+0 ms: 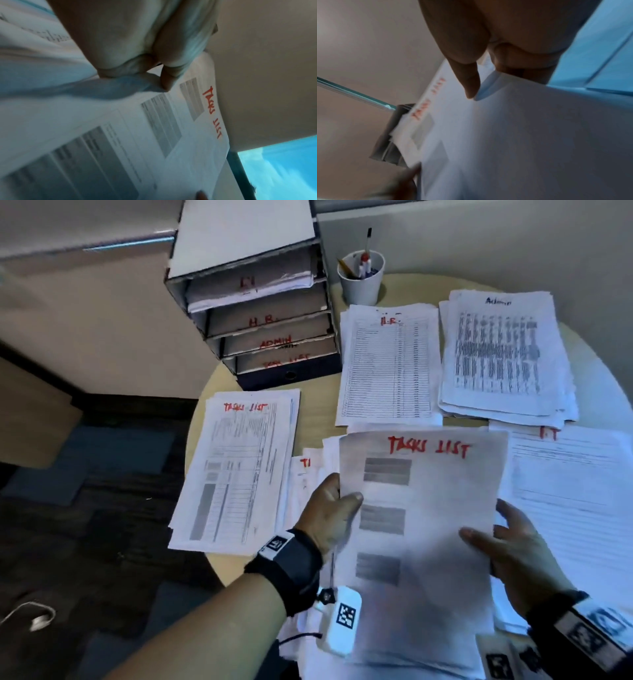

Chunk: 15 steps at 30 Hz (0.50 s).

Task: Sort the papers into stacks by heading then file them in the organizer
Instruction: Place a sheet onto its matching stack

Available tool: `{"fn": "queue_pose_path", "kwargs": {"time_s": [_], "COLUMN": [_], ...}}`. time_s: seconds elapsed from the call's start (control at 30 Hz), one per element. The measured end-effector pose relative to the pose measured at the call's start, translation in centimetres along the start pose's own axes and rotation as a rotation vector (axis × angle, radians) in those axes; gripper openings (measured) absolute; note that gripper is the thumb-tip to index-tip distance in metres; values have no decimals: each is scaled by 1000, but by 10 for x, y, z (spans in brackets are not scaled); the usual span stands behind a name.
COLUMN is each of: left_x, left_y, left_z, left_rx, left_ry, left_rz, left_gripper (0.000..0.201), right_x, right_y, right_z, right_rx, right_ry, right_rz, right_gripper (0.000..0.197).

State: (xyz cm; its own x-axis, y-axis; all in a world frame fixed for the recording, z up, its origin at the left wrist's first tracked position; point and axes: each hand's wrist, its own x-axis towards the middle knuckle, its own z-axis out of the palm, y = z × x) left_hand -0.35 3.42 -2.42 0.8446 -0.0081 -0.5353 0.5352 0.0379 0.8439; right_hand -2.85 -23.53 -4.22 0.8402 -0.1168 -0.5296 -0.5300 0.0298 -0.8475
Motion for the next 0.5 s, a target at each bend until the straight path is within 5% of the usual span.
{"fn": "queue_pose_path", "kwargs": {"time_s": [0.1,0.17,0.33,0.5], "left_x": [1,-4,-28,-27], "left_y": [4,-4,-31,0], "left_z": [-2,-7,-27,-96], "left_rx": [-139,-53,271,41], "left_ry": [-38,-17,104,331], "left_rz": [11,-13,-93,3], "left_gripper": [35,38,24,21], "right_x": [-3,-5,-13,-17], "right_y": [5,1,-15,-18], "right_z": [9,17,37,59], "right_rx": [-274,-229,-249,-481], "right_ry": [22,43,1,-217], "right_rz": [-37,-83,-141,-183], "right_gripper": [34,11,20,48]}}
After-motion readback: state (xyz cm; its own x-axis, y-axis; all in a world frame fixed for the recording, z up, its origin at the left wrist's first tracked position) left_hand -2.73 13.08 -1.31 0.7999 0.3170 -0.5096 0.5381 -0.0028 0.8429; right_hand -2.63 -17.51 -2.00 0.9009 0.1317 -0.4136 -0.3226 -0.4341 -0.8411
